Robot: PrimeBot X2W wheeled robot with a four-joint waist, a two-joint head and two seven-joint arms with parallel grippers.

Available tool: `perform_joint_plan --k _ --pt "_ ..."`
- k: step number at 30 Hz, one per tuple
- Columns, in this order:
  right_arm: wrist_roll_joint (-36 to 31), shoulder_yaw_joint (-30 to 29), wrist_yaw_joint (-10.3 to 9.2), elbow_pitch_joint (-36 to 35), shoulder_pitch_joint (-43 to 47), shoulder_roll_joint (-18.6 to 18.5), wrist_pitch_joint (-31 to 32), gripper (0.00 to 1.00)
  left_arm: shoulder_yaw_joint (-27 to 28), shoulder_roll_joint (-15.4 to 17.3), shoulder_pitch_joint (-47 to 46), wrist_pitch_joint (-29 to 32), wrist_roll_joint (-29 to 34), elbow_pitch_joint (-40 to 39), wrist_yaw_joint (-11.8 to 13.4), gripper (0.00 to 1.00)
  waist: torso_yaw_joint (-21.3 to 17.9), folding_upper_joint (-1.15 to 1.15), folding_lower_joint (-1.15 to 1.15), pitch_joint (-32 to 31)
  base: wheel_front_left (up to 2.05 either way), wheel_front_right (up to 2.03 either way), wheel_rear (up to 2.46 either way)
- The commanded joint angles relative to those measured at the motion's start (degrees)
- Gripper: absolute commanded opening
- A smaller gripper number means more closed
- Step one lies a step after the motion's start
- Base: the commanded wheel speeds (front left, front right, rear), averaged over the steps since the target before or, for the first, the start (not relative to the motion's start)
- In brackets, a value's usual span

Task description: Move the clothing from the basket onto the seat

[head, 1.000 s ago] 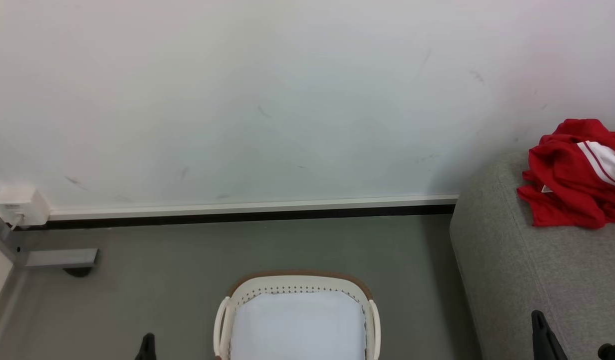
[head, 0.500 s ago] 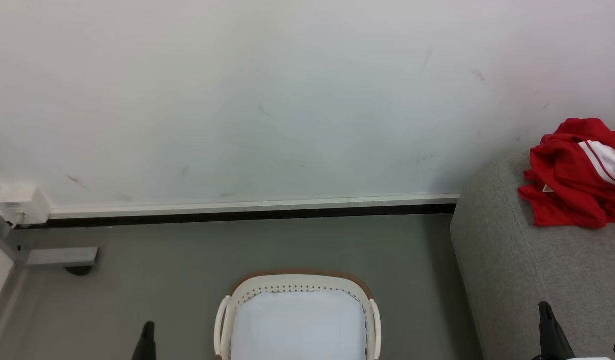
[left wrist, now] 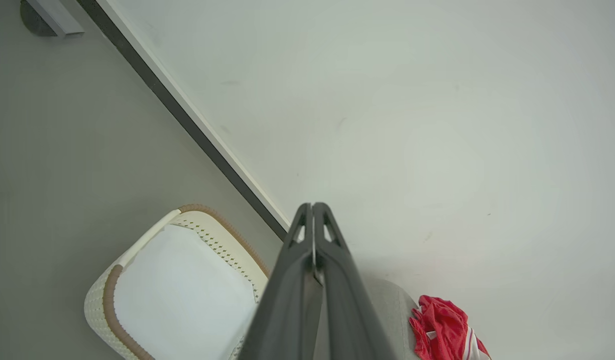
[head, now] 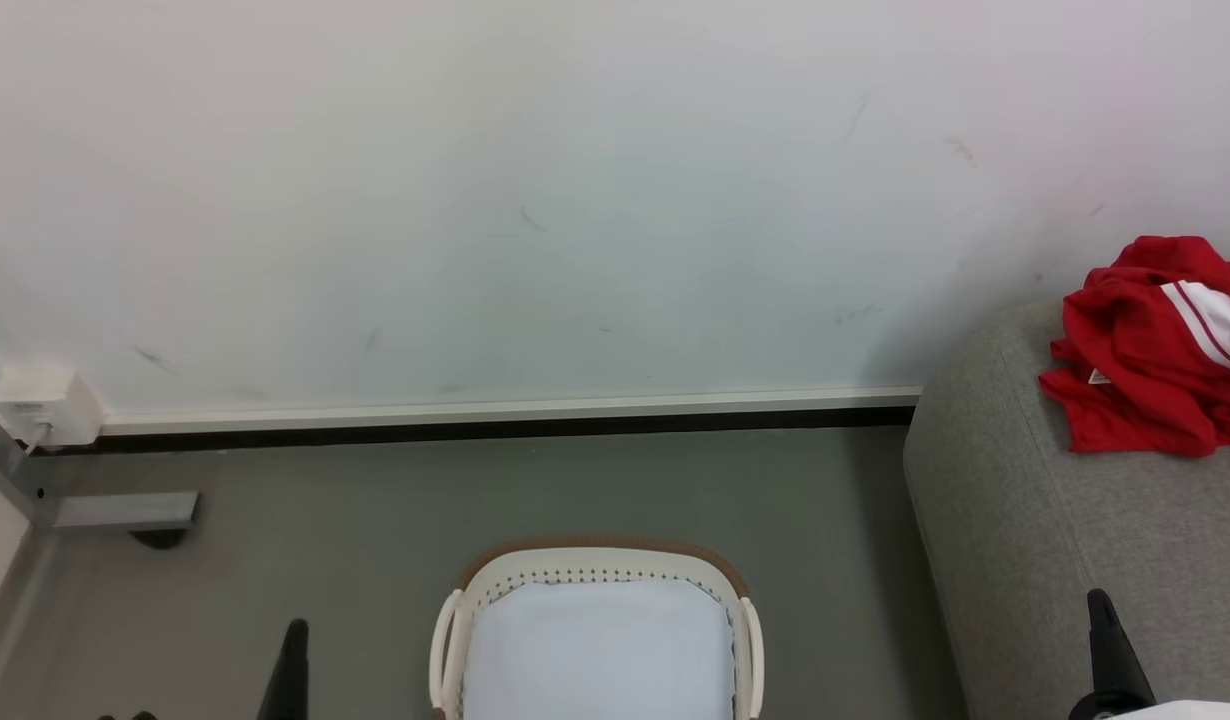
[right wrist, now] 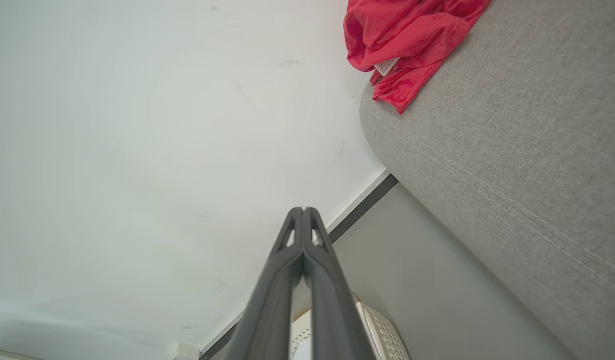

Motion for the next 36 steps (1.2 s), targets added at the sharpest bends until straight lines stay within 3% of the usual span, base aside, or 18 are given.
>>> perform_joint_plan --k 1,36 --pt "2.28 -0.31 -0.07 -0.98 -1.36 -0.63 0.53 0.00 0.36 0.49 -1.28 0.51 -2.28 -0.55 -0.34 0.00 0.02 0.00 -0.01 0.02 0.00 0.00 0.00" --pt "21.87 -1.73 -0.11 -3.15 -2.81 -0.77 5.40 0.00 1.59 0.65 -4.52 5.41 -20.65 -0.51 -1.67 0.00 0.38 0.00 -0.01 0.37 0.00 0.00 0.00"
